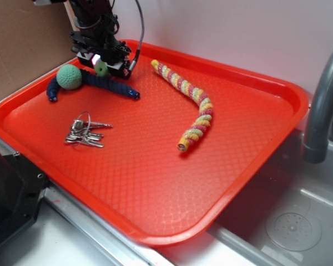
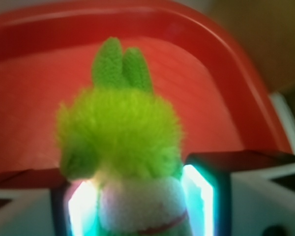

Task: Grab the green animal.

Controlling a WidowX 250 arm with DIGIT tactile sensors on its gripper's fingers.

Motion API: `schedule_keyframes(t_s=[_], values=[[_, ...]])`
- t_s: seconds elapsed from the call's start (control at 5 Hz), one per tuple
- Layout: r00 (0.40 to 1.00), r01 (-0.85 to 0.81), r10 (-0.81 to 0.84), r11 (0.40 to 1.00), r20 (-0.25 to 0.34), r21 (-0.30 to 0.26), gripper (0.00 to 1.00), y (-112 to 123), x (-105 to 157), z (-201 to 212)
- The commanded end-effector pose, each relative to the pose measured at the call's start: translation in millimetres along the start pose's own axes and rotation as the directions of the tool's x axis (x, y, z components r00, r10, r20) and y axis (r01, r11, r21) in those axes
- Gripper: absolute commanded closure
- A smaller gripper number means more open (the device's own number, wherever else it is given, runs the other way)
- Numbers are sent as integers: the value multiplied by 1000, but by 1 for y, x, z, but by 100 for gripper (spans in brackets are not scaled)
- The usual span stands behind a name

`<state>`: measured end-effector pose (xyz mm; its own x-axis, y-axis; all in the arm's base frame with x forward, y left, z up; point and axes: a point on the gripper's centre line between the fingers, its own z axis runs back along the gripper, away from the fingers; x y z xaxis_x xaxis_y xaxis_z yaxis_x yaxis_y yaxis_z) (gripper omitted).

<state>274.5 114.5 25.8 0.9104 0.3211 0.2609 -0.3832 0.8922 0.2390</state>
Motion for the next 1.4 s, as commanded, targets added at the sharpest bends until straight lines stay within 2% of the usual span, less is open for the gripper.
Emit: schedule_keyframes(t_s=[0.0,0.2,0.4,0.6,0.8,1.0,1.2], values=[[999,15,-16,1000,-48,-17,100,-19,-3,53],[995,64,-69,996,-66,-66,100,-37,-20,81],[989,113,-125,983,-76,-146,100,-54,-45,124],[984,112,-140,967,-110,-229,100,-59,-67,165],[979,106,-149,957,-142,-269,100,-57,-88,187],[979,124,-165,948,-119,-294,100,-55,-105,196],[982,127,-160,953,-102,-274,100,-56,-104,194]])
